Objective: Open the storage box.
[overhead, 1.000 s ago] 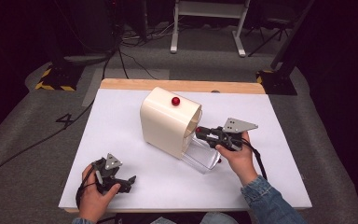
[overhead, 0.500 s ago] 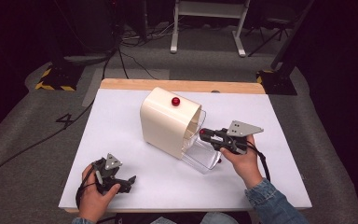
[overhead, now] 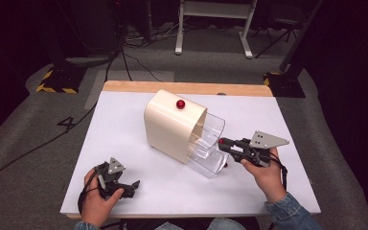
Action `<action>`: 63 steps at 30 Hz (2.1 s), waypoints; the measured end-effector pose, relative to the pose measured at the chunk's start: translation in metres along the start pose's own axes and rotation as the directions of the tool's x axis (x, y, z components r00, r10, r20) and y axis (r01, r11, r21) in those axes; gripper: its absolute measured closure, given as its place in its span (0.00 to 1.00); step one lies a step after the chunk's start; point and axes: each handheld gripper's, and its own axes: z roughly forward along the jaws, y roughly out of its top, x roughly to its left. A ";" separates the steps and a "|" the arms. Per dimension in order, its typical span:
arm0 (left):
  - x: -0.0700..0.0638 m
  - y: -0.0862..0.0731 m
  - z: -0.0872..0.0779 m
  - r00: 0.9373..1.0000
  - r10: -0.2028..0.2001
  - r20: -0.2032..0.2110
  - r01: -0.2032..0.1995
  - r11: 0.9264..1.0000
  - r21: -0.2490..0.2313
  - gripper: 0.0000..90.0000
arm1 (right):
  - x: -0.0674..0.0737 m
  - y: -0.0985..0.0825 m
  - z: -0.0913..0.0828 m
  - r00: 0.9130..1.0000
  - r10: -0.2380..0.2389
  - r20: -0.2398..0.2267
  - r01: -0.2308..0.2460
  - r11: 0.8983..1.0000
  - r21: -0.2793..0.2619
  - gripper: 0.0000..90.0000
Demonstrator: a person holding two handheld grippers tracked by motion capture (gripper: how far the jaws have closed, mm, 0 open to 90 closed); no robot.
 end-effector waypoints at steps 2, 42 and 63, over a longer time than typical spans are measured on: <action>0.000 0.000 0.000 1.000 -0.001 0.000 0.001 1.000 -0.002 0.00 | 0.000 -0.001 -0.005 1.000 0.000 0.002 0.000 1.000 0.000 0.83; 0.000 0.000 0.000 1.000 -0.003 0.000 0.003 1.000 -0.002 0.00 | -0.006 -0.025 -0.012 0.999 0.029 0.043 -0.033 0.994 0.100 0.58; 0.000 0.000 0.000 1.000 -0.002 0.000 0.002 1.000 -0.001 0.00 | -0.028 -0.039 -0.065 0.983 0.084 0.162 -0.110 0.982 0.156 0.46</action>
